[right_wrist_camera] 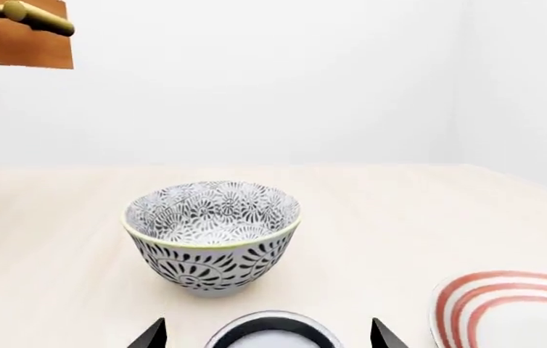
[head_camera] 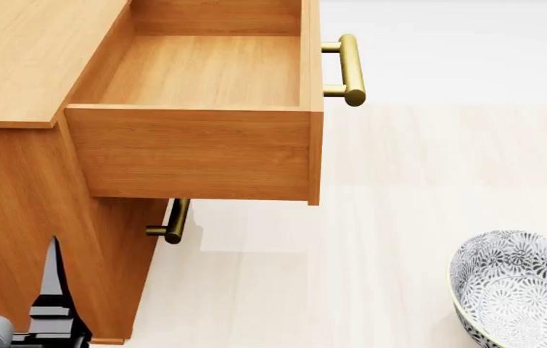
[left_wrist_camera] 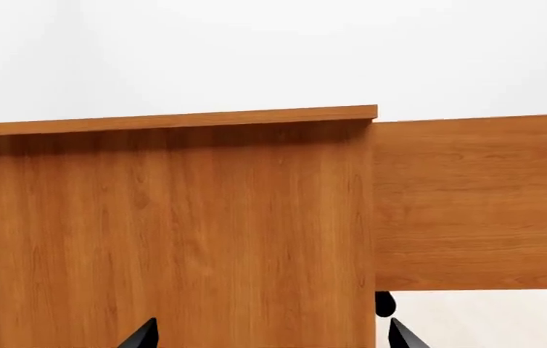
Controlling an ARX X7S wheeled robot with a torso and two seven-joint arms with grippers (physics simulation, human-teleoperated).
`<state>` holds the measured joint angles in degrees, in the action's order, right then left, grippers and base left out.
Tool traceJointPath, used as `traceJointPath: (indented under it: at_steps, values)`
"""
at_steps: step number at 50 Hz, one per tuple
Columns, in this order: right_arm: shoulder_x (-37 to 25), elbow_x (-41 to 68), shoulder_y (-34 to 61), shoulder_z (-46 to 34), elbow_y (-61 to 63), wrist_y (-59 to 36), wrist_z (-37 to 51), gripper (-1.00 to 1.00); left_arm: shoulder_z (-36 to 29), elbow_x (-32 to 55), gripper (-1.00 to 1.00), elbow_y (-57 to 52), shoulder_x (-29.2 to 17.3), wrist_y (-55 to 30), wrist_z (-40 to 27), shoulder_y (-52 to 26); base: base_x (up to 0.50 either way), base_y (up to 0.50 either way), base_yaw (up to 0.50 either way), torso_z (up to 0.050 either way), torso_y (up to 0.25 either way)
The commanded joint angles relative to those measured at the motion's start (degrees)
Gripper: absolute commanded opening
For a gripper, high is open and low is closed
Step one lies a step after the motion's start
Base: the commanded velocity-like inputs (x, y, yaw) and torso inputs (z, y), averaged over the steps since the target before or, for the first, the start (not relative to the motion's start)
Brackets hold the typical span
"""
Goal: Put the ketchup in the top drawer of the cabinet.
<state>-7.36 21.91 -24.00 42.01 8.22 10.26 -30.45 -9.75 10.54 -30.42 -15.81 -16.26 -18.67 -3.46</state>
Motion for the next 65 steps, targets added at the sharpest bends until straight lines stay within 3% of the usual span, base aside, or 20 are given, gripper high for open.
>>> traceJointPath:
  at_steps: [1, 33, 34, 51, 65]
  values:
    - [-0.03, -1.43, 0.7, -1.25, -2.55, 0.55, 0.5, 1.0, -0.05, 0.35, 1.0, 0.55, -0.17, 0.28, -0.2, -0.12, 0.0, 0.0, 0.0, 0.0, 0.0]
    - [-1.89, -3.09, 1.7, -3.04, -5.7, -4.63, 3.81, 1.0, -0.47, 0.99, 1.0, 1.85, -0.6, 1.14, -0.68, -0.33, 0.0, 0.0, 0.0, 0.0, 0.0]
    - [-1.89, -2.68, 1.64, -3.01, -5.63, -4.56, 3.56, -1.0, -0.39, 1.09, 1.0, 1.77, -0.65, 1.13, -0.71, -0.29, 0.0, 0.0, 0.0, 0.0, 0.0]
    - [-1.78, -1.01, 1.24, -2.62, -2.46, -5.72, 5.0, -1.0, -0.72, 1.28, 1.0, 1.42, -0.97, 0.97, -1.19, -0.28, 0.0, 0.0, 0.0, 0.0, 0.0]
    - [-3.98, 9.09, 0.58, 1.42, 21.88, -11.98, 11.57, -1.0, -0.56, 1.96, 1.0, 1.93, -1.12, 1.62, -1.24, -0.27, 0.0, 0.0, 0.0, 0.0, 0.0]
